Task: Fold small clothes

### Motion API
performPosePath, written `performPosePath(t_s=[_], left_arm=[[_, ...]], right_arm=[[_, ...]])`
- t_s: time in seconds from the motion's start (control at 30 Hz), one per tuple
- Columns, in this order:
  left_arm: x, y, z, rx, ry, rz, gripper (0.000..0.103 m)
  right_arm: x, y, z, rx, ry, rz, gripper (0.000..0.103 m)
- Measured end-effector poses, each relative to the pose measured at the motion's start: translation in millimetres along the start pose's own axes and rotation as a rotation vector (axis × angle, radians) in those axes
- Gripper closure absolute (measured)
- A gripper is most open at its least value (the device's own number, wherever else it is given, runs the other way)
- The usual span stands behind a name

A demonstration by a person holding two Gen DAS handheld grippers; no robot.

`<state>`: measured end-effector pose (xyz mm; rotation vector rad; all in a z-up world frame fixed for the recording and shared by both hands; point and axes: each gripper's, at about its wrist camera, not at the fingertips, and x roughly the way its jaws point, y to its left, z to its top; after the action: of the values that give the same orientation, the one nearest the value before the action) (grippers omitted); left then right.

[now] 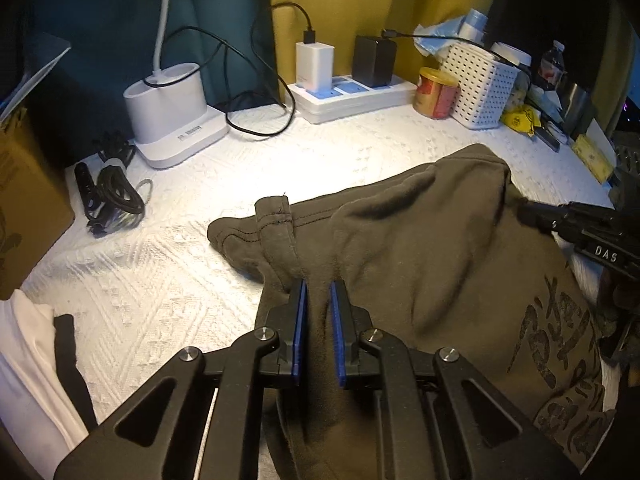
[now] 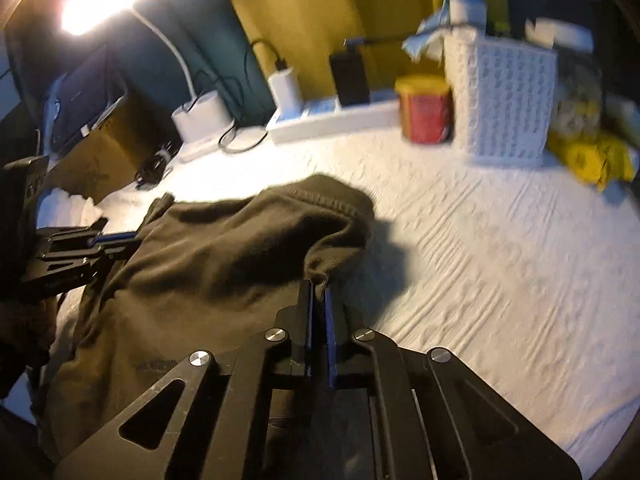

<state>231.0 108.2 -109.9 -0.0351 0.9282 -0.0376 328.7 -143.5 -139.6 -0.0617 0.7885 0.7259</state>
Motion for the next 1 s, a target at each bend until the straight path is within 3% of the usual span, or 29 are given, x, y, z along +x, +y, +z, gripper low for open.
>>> performPosePath(t_s=[0.37,0.43,0.47,0.5,0.53,0.57,1.0], left_arm=[[-7.7,1.6,-2.8,-0.062,0.028,0.088,0.088],[-16.4,-2.2,-5.9,-0.049,0.019,0.098,0.087],[-22.1,-5.0,-7.9,-0.047,0.013,0.097,0.078],[-26.2,-7.2,-9.8,-0.049,0.007,0.098,0.058],[-32.0,-9.7,-12.4,-0.056,-0.005,0.096,0.049],[-39.1,-12.1,-15.6,-0.067,-0.025,0.087,0.042],[-71.8,-56.9,-53.3,-0.026,-0.037,0.039,0.042]], right_arm=[[3.2,-3.3,1.4,-0.01,0.014,-0.112,0.097],[-5.3,-2.2,0.4,-0.011,-0.006,-0.121,0.089],[-11.1,-1.3,-0.6,-0.014,-0.019,-0.124,0.084],[-14.7,-0.3,-0.9,-0.017,-0.027,-0.122,0.069],[-19.6,1.5,-2.1,-0.023,-0.036,-0.119,0.052],[-25.7,3.3,-4.1,-0.028,-0.048,-0.115,0.048],[-75.9,23.7,-39.3,-0.032,-0.123,-0.093,0.046]])
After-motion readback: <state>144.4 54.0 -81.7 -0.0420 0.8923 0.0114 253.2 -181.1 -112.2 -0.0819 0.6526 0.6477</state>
